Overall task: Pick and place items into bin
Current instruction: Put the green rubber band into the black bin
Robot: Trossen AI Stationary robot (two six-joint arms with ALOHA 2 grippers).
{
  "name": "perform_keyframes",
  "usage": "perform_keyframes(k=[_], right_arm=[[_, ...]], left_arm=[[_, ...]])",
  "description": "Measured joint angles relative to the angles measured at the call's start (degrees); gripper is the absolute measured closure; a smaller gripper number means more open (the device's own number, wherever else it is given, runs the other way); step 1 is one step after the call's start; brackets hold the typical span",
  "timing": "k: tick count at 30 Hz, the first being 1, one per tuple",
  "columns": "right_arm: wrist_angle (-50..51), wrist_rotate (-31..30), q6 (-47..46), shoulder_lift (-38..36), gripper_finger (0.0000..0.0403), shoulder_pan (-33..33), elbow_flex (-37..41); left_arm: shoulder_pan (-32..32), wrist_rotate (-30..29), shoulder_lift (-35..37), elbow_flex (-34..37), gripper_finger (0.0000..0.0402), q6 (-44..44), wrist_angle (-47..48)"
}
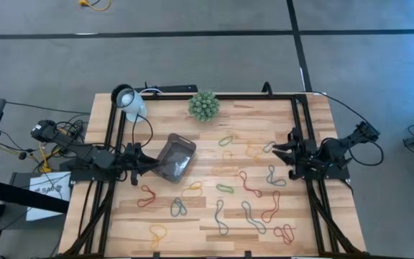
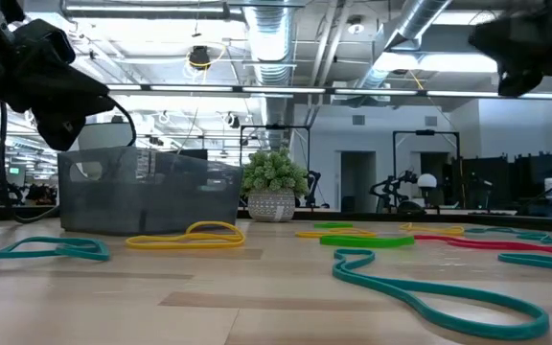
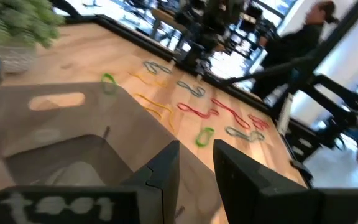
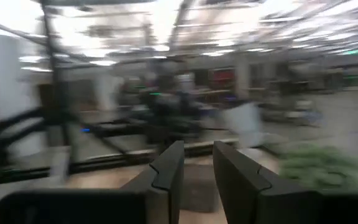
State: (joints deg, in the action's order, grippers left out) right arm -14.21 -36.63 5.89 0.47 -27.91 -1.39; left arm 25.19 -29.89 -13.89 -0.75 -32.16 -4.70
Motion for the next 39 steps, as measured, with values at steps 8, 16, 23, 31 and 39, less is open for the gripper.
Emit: perform_keyframes(k=[8,16,23,31,39], right_arm=[[-2.3,1.5,3.5,8.8,0.0321,9.8,-4.3],[9.6,5.9,4.2,34.4,0.0321,19.1,-25.4],[13.1,15.5,5.4,60.7,0.0321,27.8,-35.1],[13.8,30.4,5.5,82.2,0.0321,39.1,-39.4],[13.9,40.9,2.9,92.9,0.0321,45.7,-44.4]], left_arm=[[0.0,-5.1,0.0,0.0,0.0315,4.5,-10.5],[0.0,-7.0,0.0,-3.6,0.0315,13.1,-13.5],[-0.1,-13.8,-1.7,-8.6,0.0315,19.1,-7.2],[-0.1,-13.9,-4.1,-14.1,0.0315,30.3,-2.7],[-0.1,-14.0,-6.7,-14.2,0.0315,32.2,-1.5]])
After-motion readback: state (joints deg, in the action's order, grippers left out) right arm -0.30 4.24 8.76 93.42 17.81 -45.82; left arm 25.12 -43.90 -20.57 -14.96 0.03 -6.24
